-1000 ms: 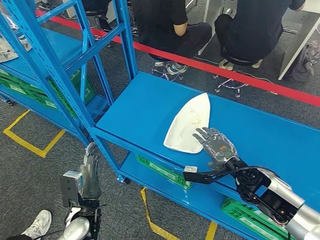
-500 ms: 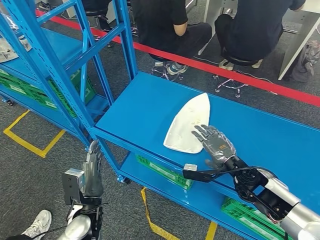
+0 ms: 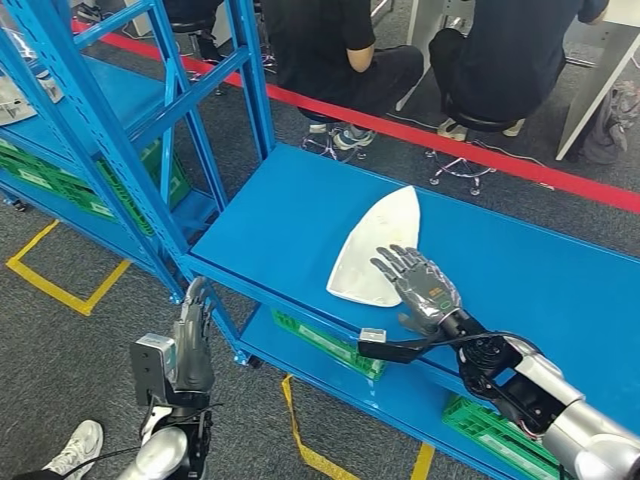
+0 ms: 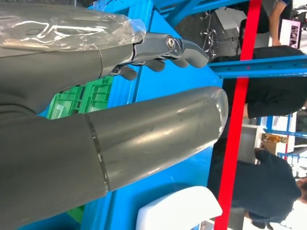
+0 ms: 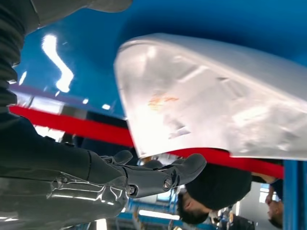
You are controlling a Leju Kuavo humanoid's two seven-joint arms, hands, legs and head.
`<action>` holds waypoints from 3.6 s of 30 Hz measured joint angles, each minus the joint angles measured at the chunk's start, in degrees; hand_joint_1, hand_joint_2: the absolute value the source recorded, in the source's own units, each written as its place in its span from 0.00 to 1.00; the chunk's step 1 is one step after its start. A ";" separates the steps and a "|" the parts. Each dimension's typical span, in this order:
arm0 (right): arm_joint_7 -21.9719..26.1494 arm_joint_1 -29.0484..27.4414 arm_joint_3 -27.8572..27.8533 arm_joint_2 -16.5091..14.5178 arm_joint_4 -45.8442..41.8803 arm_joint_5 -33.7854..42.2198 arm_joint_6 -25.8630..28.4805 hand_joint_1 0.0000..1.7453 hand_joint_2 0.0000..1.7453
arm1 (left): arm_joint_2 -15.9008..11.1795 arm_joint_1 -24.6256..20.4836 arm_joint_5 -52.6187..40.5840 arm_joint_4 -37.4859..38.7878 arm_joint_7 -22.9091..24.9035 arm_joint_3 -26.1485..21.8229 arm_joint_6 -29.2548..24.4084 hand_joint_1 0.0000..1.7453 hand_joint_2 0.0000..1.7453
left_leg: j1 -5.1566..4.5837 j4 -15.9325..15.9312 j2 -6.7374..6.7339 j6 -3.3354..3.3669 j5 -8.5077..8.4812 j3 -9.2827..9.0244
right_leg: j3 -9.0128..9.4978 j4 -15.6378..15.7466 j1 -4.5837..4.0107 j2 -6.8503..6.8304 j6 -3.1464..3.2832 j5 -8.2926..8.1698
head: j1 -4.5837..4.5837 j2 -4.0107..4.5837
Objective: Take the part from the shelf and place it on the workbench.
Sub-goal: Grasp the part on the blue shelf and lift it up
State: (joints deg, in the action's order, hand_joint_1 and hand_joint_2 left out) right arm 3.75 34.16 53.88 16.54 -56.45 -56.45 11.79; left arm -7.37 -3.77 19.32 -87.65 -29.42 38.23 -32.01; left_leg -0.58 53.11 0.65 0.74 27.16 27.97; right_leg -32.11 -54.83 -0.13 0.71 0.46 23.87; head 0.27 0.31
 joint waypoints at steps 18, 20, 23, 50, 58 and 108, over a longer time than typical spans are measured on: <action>3.92 1.51 -0.11 -5.15 7.06 6.87 3.84 0.00 1.00 | 0.57 -0.79 0.90 1.54 -0.55 0.50 0.22 0.00 0.00 | 0.00 0.00 0.00 0.00 0.00 -0.01 | 0.00 0.00 0.00 0.01 0.00 0.00 | -0.02 0.00; 4.45 1.77 -0.13 -5.53 8.11 7.92 4.38 0.00 1.00 | 0.70 -0.95 0.94 1.82 -0.75 0.54 0.42 0.00 0.00 | 0.00 0.00 0.00 0.00 0.00 -0.01 | 0.00 0.00 0.00 0.00 0.00 0.00 | -0.01 0.00; 4.80 2.18 -0.12 -6.21 9.87 8.61 5.36 0.00 1.00 | 0.86 -1.22 0.96 2.20 -1.09 0.54 0.61 0.00 0.00 | 0.00 0.00 0.00 0.00 0.00 -0.01 | 0.00 0.00 0.00 0.01 0.00 0.00 | -0.01 0.00; 3.94 6.28 -0.13 -9.54 23.75 10.25 5.61 1.00 1.00 | 1.16 -1.26 1.46 3.05 -1.58 0.54 0.01 0.00 0.00 | -0.01 0.00 0.00 0.00 0.00 -0.31 | 0.33 0.06 0.00 -0.01 -0.05 -0.04 | 0.02 0.01; 3.46 6.49 -0.09 -9.83 24.91 10.90 4.62 1.00 1.00 | 1.19 -1.24 1.02 3.22 -1.63 0.54 0.64 0.00 0.00 | -0.01 0.00 0.00 0.00 0.00 -0.32 | 0.33 0.06 0.00 0.00 -0.07 -0.05 | 0.01 0.00; 2.67 -13.46 -13.14 -5.99 -28.93 30.98 13.87 1.00 1.00 | 0.90 -1.57 0.96 4.39 -2.46 0.54 1.20 0.00 0.75 | -0.01 0.02 -0.02 0.00 0.00 -0.11 | 0.08 0.05 -0.01 0.04 -0.07 -0.04 | 0.03 0.00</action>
State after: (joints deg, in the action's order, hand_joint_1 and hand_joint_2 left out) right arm 6.42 20.69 40.74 10.55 -85.38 -25.46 25.67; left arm -6.46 -5.34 20.28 -83.26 -31.88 38.77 -30.81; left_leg -0.59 53.13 0.63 0.74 27.17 27.86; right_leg -32.03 -54.78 -0.13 0.75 0.39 23.84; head 0.30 0.31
